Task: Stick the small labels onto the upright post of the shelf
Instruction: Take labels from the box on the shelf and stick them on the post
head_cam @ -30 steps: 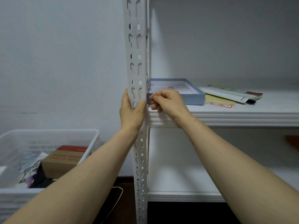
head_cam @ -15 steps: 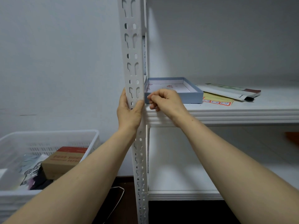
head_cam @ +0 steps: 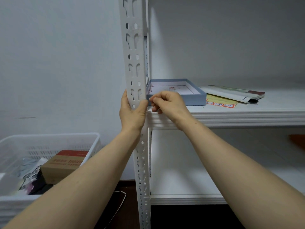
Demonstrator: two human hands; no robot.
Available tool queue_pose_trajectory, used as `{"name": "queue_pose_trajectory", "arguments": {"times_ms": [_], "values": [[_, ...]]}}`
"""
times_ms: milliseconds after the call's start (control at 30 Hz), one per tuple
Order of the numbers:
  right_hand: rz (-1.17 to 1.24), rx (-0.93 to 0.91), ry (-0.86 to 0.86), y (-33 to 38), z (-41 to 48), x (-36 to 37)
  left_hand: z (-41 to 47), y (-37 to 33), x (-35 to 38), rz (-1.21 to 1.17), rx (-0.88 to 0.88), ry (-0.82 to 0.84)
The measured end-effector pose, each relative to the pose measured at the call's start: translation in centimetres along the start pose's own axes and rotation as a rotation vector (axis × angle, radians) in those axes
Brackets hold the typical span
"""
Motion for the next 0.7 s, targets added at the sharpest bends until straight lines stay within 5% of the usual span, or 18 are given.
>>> {"name": "queue_pose_trajectory", "arguments": {"times_ms": [700], "values": [[-0.009,0.0,-0.024,-0.07,-0.05,-0.11,-0.28,0.01,-0.21,0.011,0.021,0.021]]}}
Point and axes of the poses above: each hand's wrist, its own z-axis towards the middle knuckle, its own x-axis out of the palm, y = z × x, the point moved 10 cm from there along z, towards the middle knuckle, and after that the axes turned 4 degrees about -y, right-handed, at the moved point
